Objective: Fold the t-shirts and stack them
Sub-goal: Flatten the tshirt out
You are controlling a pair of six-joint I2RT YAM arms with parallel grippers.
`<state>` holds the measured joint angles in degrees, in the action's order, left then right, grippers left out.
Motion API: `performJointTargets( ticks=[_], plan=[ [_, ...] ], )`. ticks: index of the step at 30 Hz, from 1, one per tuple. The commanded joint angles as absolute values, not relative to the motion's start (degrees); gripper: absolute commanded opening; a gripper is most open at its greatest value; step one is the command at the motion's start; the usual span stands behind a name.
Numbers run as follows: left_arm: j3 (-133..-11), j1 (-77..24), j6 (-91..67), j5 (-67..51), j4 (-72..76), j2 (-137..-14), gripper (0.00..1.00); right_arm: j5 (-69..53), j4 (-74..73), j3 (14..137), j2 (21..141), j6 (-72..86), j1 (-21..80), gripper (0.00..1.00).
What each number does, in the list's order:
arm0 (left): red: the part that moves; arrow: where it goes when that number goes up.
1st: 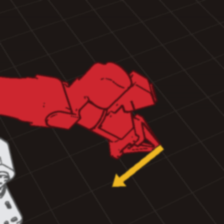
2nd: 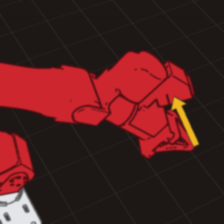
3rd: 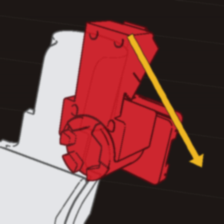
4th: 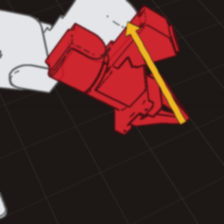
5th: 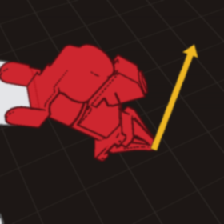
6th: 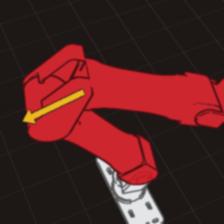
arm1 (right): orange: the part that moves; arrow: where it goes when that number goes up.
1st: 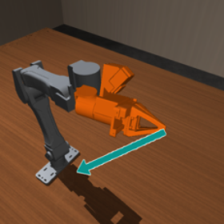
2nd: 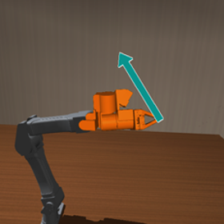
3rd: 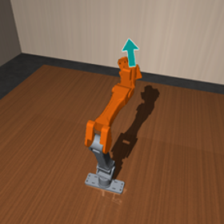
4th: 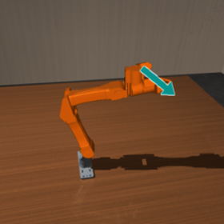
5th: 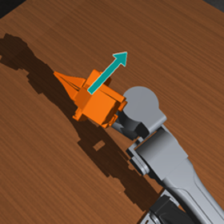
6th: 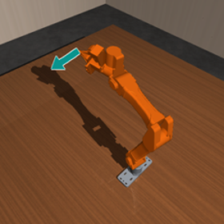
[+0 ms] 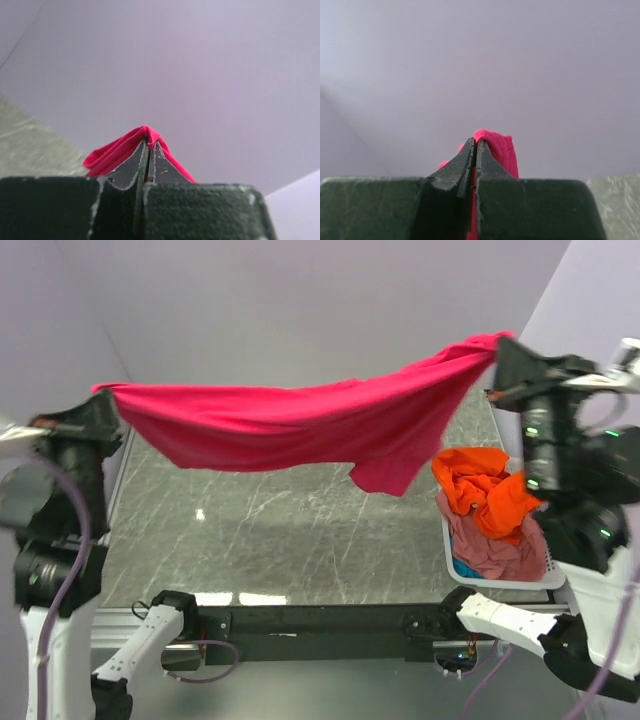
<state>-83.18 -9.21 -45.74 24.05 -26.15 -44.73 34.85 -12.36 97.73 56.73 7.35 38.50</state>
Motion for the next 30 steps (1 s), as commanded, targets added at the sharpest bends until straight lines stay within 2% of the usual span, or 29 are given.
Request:
performJointTargets(
  ticks=[1, 4, 8, 10, 11, 12, 13, 15, 17, 18, 19, 20, 21, 22, 23, 25, 26, 27, 29, 30],
  plan=[
    [-85.43, -9.23, -42.63, 20.4, -24.09, -43.07, 0.01, 31.56, -16.42, 104.49, 55.11, 5.89, 38.94, 0.0],
    [-86.04, -9.23, -42.36, 21.35, -24.43, -44.2, 0.01, 33.22, -17.67, 106.52, 56.25, 5.1, 39.02, 0.0],
    [-86.31, -9.23, -41.75, 23.46, -25.22, -51.65, 0.01, 45.39, -15.82, 104.77, 59.93, 3.17, 38.76, 0.0],
    [-86.66, -9.14, -41.31, 24.52, -25.4, -55.53, 0.03, 47.46, -16.08, 104.06, 64.06, 3.6, 36.58, 0.0],
    [-86.83, -9.14, -41.22, 26.09, -25.49, -60.07, 0.03, 46.76, -17.56, 104.15, 65.81, 5.69, 34.21, 0.0],
    [-87.01, -8.97, -41.39, 26.89, -25.66, -62.55, 0.04, 40.41, -19.75, 104.93, 69.66, 8.67, 31.23, 0.0],
    [-87.36, -8.7, -41.57, 27.33, -25.66, -65.1, 0.04, 33.82, -23.78, 105.2, 71.96, 15.14, 23.54, 0.0],
    [-87.01, -6.51, -42.44, 26.9, -24.62, -73.07, 0.04, 26.75, -23.13, 101.37, 77.83, 19.23, 18.83, 0.0],
    [-86.31, -3.79, -42.63, 24.71, -23.3, -81.51, 0.13, 22.77, -17.6, 97.05, 81.11, 21.35, 16.36, 0.0],
    [-85.79, -3.08, -42.71, 23.91, -22.16, -84.35, 0.18, 21.02, -14.62, 92.33, 84.34, 21.53, 16.0, 0.0],
    [-85.52, -2.73, -42.63, 23.91, -20.67, -87.16, 0.38, 17.35, -8.5, 90.28, 86.38, 21.71, 15.65, 0.0],
    [-85.6, -2.03, -42.45, 23.56, -20.05, -89.97, 0.53, 14.97, -6.35, 88.7, 88.48, 22.06, 15.38, 0.0],
    [-86.3, -1.76, -41.93, 22.16, -19.26, -95.31, 0.93, 12.85, -5.28, 88.86, 93.99, 22.23, 14.68, 0.02],
    [-87.09, -1.41, -41.75, 21.54, -18.81, -97.8, 0.99, 11.18, -6.67, 90.42, 97.35, 22.85, 14.42, 0.09],
    [-88.32, -0.8, -41.92, 20.92, -19.68, -100.17, 0.99, 9.16, -8.51, 92.61, 100.69, 22.94, 14.33, 0.25],
    [-91.91, -0.27, -42.45, 20.65, -22.66, -105.46, 1.0, 8.61, -16.99, 102.01, 110.45, 22.33, 14.24, 0.37],
    [-92.63, -0.26, -42.71, 20.83, -23.2, -106.6, 1.0, 7.92, -20.1, 105.43, 113.26, 22.15, 14.24, 0.52],
    [-92.72, -0.26, -42.8, 21.09, -23.46, -106.52, 0.99, 7.48, -22.74, 110.86, 117.38, 21.8, 14.24, 0.59],
    [-91.5, -0.18, -43.68, 22.23, -24.6, -104.69, 1.0, 6.95, -26.54, 112.94, 118.57, 21.8, 14.59, 0.63],
    [-90.54, -0.18, -44.12, 22.76, -25.13, -103.63, 0.99, 6.68, -26.28, 110.59, 117.69, 21.97, 14.68, 0.72]
  ],
)
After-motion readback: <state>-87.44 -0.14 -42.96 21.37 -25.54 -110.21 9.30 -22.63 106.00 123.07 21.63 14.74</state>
